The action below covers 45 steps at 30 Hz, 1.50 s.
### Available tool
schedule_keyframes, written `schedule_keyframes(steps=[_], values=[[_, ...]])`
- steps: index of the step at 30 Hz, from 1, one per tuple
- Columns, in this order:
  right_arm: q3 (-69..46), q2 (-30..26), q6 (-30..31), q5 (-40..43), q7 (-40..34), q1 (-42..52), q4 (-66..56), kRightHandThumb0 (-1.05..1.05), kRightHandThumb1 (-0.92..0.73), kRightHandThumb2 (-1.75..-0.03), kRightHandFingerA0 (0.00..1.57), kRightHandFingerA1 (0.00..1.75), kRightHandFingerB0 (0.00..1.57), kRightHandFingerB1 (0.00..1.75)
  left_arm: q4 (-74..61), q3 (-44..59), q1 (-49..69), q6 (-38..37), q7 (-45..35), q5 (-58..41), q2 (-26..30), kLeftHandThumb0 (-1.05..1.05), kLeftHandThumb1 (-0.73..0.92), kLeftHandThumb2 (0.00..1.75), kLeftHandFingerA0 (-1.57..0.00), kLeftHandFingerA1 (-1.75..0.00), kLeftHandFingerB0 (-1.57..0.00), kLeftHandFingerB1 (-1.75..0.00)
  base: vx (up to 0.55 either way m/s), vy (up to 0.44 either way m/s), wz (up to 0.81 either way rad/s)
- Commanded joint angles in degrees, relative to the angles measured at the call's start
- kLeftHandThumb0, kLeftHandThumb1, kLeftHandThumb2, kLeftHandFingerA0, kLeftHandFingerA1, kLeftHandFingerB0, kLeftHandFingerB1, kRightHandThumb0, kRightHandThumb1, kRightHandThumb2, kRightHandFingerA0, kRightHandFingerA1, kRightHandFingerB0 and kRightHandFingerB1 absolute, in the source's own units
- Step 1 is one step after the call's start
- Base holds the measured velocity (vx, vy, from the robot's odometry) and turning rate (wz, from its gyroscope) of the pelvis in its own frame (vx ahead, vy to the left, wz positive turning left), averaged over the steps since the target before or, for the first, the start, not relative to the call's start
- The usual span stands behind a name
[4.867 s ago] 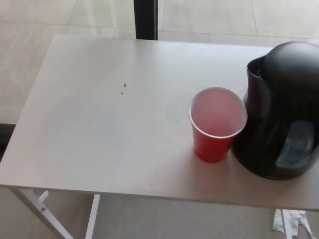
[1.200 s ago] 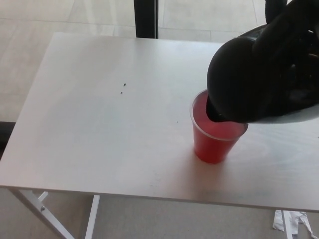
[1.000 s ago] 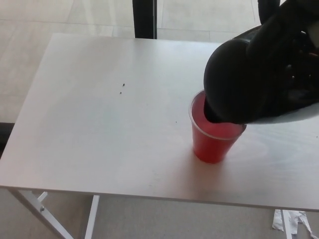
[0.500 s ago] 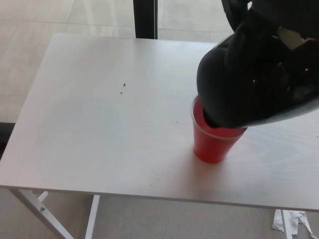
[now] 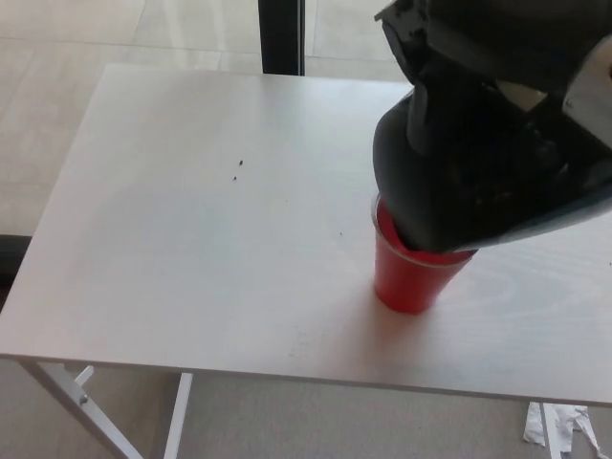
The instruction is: The robot uses its right hand to lift up a kettle kept on the middle of the desk by its handle and tilt it into a glass kept next to it to pour out water
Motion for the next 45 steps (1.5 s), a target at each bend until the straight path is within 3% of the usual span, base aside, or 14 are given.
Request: schedule_keyframes(steps=[1,6,7,10,16,20,24,25,30,34,39,40,44,45], values=[[-1.35,0.23,-0.02,3.2,3.54,2.02,2.64,-0.18,-0.41,-1.01,1.0,1.75,0.78,1.67,0.22,0.51,0.89,0.42,0.27,0.0,0.77,-1.05,0.48,0.96,-0.57,-0.62,-0.43,-0.85,0.0,0.0,0.0],[-7.2,-1.64,1.05,5.94,3.58,2.33,5.2,-0.22,-0.44,-0.94,0.9,1.75,0.7,1.56,-0.17,0.25,1.52,0.29,0.63,0.41,0.96,-1.05,0.36,1.23,-0.58,-0.59,-0.42,-0.85,0.0,0.0,0.0],[-7.96,-2.13,1.17,5.89,3.81,2.26,5.68,-0.23,-0.54,-0.84,0.87,1.75,0.78,1.01,-0.19,0.32,1.38,0.93,0.71,0.34,1.09,-1.05,0.35,1.23,-0.59,-0.59,-0.42,-0.85,0.0,0.0,0.0],[-11.01,-2.25,3.51,6.7,3.52,2.71,6.48,-0.26,-0.6,-0.72,0.87,1.75,0.64,1.57,-0.13,0.6,1.62,0.94,0.71,0.1,1.07,-1.05,0.35,1.23,-0.58,-0.58,-0.4,-0.85,0.0,0.0,0.0],[-16.65,-2.08,4.98,8.18,0.61,5.29,8.83,-0.3,-0.67,-0.75,0.87,1.75,0.71,1.37,1.38,0.73,1.02,1.17,0.64,0.03,1.05,-1.05,0.47,0.97,-0.58,-0.62,-0.41,-0.85,0.0,0.0,0.0],[-20.22,-2.41,7.84,9.95,1.17,8.9,8.79,-0.24,-0.62,-0.73,0.99,1.75,0.89,0.73,1.33,1.46,1.56,0.13,-0.39,-0.68,0.8,-1.05,0.34,1.21,-0.59,-0.62,-0.4,-0.87,0.0,0.0,0.0],[-21.58,-2.14,7.92,10.55,0.04,10.54,8.91,-0.16,-0.57,-0.76,0.93,1.68,0.83,0.69,2.2,1.15,1.15,-0.07,0.53,0.21,0.74,-1.05,0.36,1.22,-0.62,-0.61,-0.4,-0.86,0.0,0.0,0.0],[-22.9,-1.85,5.92,12.17,-2.03,12.35,9.4,-0.16,-0.51,-0.95,0.86,1.75,0.77,1.35,1.84,0.96,1.31,0.04,0.66,0.44,0.85,-1.05,0.49,0.97,-0.6,-0.62,-0.42,-0.85,0.0,0.0,0.0],[-24.27,-1.18,10.27,12.03,-0.96,14.81,7.55,-0.19,-0.57,-0.85,0.83,1.73,0.78,1.23,2.36,0.76,0.92,-0.26,0.03,0.46,0.87,-1.05,0.36,1.22,-0.58,-0.59,-0.41,-0.85,0.0,0.0,0.0],[-25.98,0.04,12.52,13.87,-0.55,19.2,4.7,-0.16,-0.46,-1.07,0.87,1.75,0.71,1.69,2.73,0.73,1.05,-1.26,0.51,0.6,0.76,-1.05,0.51,0.98,-0.6,-0.62,-0.43,-0.84,0.0,0.0,0.0],[-27.58,4.98,20.7,13.89,-1.7,22.74,2.1,-0.12,-0.38,-1.27,0.88,1.74,0.8,1.53,1.55,0.92,1.36,-0.17,0.44,0.29,0.76,-1.05,0.37,1.24,-0.6,-0.58,-0.42,-0.84,0.0,0.0,0.0],[-29.07,6.7,20.37,15.99,-3.03,23.91,2.32,-0.11,-0.37,-1.29,0.9,1.75,0.81,1.55,2.02,0.88,1.14,-0.17,0.55,0.38,0.78,-1.05,0.5,0.97,-0.59,-0.61,-0.43,-0.83,0.0,0.0,0.0],[-33.25,12.09,21.1,19.82,-6.78,27.82,2.92,-0.16,-0.41,-1.14,0.9,1.75,0.79,1.6,2.77,1.11,1.0,0.09,0.39,0.01,0.41,-1.05,0.49,0.96,-0.58,-0.61,-0.43,-0.84,0.0,0.0,0.0],[-33.33,13.5,19.06,19.63,-8.9,30.35,2.66,-0.16,-0.44,-1.11,0.87,1.75,0.84,1.18,2.44,0.87,1.27,-0.33,0.29,0.28,0.5,-1.05,0.36,1.23,-0.6,-0.59,-0.4,-0.85,0.0,0.0,0.0]])
